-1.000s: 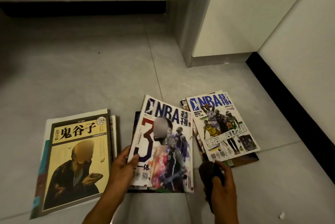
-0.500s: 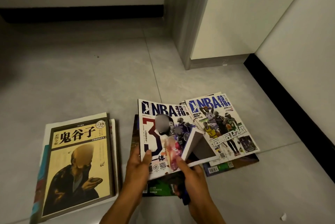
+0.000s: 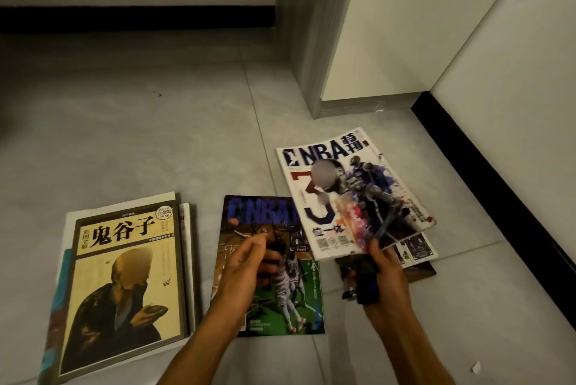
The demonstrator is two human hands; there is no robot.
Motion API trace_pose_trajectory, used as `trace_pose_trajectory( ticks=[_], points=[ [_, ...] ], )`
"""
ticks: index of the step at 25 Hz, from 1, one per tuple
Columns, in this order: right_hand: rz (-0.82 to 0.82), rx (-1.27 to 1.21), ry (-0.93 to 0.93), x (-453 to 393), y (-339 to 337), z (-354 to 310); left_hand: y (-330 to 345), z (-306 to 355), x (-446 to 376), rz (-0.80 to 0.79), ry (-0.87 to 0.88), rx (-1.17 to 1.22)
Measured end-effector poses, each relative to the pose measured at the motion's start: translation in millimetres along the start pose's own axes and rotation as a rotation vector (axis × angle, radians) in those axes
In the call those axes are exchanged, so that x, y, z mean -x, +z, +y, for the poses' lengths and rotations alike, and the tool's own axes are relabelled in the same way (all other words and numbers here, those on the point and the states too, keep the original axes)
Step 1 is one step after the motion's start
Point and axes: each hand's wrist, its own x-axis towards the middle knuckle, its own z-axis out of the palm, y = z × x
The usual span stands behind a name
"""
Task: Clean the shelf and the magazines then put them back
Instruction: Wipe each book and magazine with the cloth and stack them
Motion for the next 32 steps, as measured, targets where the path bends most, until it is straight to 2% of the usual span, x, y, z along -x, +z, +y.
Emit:
trace_pose_trajectory(
  ticks=[3, 6, 8, 11, 14, 16, 18, 22, 24, 27, 29, 31, 32],
  points=[
    [0.107, -0.021, 0.01, -27, -21, -25, -29, -34, -8, 0.166, -0.005, -0.349],
    [0.218, 0.098, 0.115, -42, -37, -35, -44, -69, -8, 0.17, 0.027, -0.785],
    [0.254, 0.206, 0.184, -50, -44, -28, -45, -82, -8, 0.173, 0.081, -0.949],
    [0.311, 0.345, 0.149, -53, -52, -9, -43, -83, -11, 0.212, 0.045, -0.928],
    [0.353, 0.489, 0.011, -38, -42, 18, -44, -87, -13, 0.231, 0.018, -0.903],
    [0.277, 0.55, -0.121, -22, -24, 39, -44, -89, -12, 0.247, 0.014, -0.791],
    [0.115, 0.592, -0.215, -11, -5, 56, -40, -87, -11, 0.264, -0.005, -0.735],
    [-0.077, 0.733, -0.352, -13, 21, 61, -33, -87, -1, 0.234, -0.062, -0.697],
    [-0.143, 0.832, -0.497, -18, 36, 58, -35, -88, 5, 0.22, -0.054, -0.739],
    [-0.182, 1.132, -0.724, -42, 44, 69, -39, -85, 7, 0.182, 0.016, -0.886],
    [-0.154, 1.414, -0.743, -56, 41, 99, -41, -83, 8, 0.15, 0.034, -0.934],
    [-0.118, 1.505, -0.773, -46, 35, 139, -45, -83, 8, 0.116, 0.034, -0.983],
    [-0.171, 1.509, -0.841, -38, 31, 160, -47, -84, 8, 0.104, 0.041, -1.0]
  ],
)
